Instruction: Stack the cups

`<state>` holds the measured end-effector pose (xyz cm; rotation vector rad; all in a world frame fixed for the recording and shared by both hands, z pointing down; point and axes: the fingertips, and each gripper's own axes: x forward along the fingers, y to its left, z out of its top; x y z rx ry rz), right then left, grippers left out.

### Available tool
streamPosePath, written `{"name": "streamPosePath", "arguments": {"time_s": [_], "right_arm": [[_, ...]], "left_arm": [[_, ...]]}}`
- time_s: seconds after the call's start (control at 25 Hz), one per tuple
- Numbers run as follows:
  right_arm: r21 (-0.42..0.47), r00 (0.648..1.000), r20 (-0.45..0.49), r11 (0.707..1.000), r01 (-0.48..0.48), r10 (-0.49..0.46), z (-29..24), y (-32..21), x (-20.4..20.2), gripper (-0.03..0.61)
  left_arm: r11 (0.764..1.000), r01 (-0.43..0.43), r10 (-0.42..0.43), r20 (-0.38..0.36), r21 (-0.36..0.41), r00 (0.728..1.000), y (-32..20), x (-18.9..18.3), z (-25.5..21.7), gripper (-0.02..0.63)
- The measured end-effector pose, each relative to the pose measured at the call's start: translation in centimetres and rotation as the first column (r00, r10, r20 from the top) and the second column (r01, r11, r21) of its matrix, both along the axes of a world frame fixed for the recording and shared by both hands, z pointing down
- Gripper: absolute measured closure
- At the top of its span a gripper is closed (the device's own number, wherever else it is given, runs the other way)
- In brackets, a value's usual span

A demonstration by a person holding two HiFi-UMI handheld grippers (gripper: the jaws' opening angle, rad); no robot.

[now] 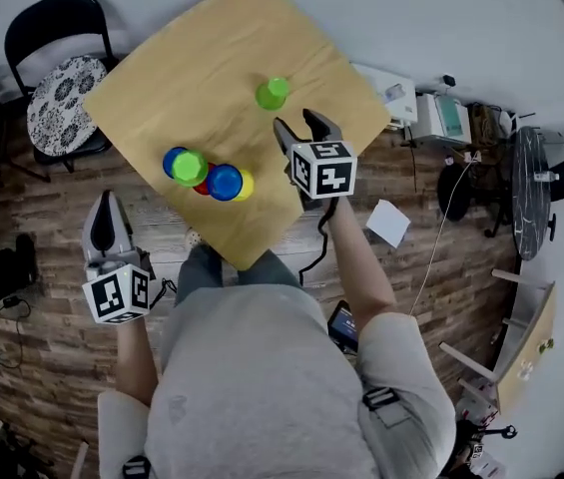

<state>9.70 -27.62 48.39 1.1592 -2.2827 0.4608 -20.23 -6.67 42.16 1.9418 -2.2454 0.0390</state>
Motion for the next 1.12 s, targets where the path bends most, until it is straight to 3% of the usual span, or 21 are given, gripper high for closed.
{"name": "streamPosePath", "arguments": {"time_s": [0.36,0.64,0.76,0.84,1.12], "right_arm": [[-0.037,0.997,-0.04,0.997,0.061,-0.063,5.4,-4.9,-2.1,0.32],[-0.062,0.999,-0.021,0.998,0.028,-0.029,7.6,-7.2,-3.0,0.319],[-0.049,0.999,-0.028,0.998,0.041,-0.042,7.7,-7.2,-2.8,0.325],[-0.029,0.998,-0.035,0.998,0.056,-0.057,7.1,-6.9,-2.6,0.368],[0.063,0.994,-0.015,0.992,0.108,-0.108,2.3,-3.4,-2.2,0.386]], "left_arm": [[0.978,0.203,-0.202,0.029,-0.044,0.979,4.4,0.5,0.5,0.554],[0.957,0.286,-0.284,0.056,-0.05,0.957,5.9,1.1,0.4,0.554],[0.954,0.298,-0.294,0.067,-0.041,0.953,6.1,1.5,-0.1,0.554],[0.956,0.291,-0.288,0.078,-0.032,0.955,5.9,1.7,-0.6,0.554],[0.976,0.219,-0.218,0.085,-0.004,0.972,4.6,1.9,-0.8,0.554]]}}
